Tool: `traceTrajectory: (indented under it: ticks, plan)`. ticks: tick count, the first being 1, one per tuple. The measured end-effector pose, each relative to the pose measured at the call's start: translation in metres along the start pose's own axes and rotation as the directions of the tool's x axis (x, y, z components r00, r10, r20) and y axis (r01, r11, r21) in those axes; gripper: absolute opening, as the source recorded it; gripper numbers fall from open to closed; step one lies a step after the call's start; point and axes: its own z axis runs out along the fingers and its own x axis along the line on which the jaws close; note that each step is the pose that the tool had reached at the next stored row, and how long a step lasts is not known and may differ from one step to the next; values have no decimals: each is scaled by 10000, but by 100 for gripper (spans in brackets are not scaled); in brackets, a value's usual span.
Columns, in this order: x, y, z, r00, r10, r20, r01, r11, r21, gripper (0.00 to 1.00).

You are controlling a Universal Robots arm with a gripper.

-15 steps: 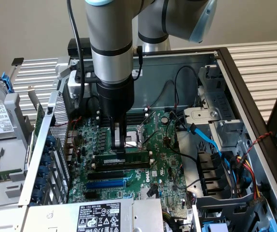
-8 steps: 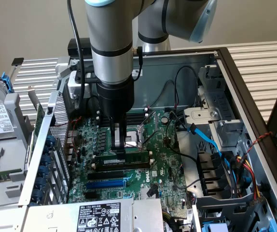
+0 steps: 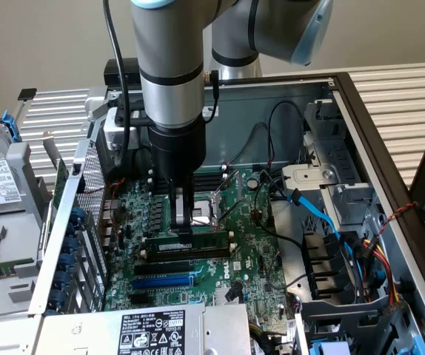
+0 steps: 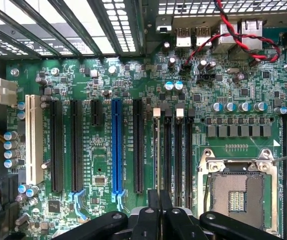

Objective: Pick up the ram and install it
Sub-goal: 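Insert the ram into the slot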

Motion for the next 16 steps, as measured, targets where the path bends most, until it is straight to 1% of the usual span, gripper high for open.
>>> traceTrajectory:
  ticks: [16]
  plan:
    - [0, 1, -2, 10000, -11, 1, 11, 10000, 0, 12]
